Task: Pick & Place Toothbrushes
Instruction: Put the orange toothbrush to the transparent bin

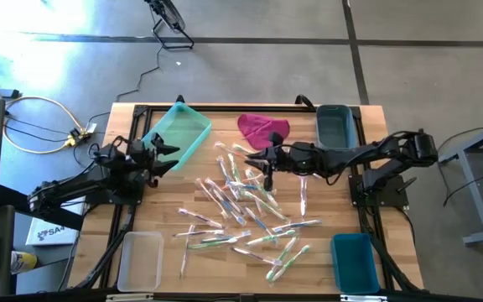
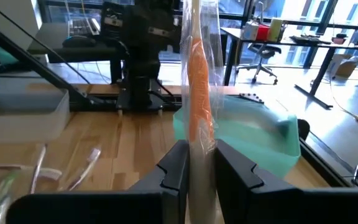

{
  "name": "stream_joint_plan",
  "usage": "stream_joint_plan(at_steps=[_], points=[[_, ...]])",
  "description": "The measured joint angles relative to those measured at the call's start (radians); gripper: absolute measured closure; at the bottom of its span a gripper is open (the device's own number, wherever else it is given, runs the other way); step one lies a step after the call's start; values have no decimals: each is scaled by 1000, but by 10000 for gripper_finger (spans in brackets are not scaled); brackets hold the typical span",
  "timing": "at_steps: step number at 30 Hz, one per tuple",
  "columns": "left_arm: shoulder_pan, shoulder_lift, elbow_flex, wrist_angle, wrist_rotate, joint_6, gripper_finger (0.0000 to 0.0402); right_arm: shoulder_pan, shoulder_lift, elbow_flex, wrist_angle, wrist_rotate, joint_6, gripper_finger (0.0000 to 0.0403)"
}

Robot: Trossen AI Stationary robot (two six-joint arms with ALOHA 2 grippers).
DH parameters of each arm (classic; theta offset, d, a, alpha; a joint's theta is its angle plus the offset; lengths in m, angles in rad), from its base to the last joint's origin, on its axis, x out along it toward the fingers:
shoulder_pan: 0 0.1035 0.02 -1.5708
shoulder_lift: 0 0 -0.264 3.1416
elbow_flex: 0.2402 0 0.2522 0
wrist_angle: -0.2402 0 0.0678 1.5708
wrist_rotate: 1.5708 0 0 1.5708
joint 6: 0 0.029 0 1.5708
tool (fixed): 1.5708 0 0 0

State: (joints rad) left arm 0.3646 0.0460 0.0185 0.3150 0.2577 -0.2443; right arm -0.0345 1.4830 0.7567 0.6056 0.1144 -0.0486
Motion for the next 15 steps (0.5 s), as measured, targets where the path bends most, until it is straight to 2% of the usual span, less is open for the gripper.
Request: stream_joint_plan(at_steps=[8,13,15], points=[[-1,93,3,48,-35,-52,184,10,-1,0,19,-12,0,353],[-1,196,22,61,-53,-50,184,10,-1,0,19,-9,0,353],[-1,243,24,116,-44,-50,184,11,-1,0,20,-9,0,353]])
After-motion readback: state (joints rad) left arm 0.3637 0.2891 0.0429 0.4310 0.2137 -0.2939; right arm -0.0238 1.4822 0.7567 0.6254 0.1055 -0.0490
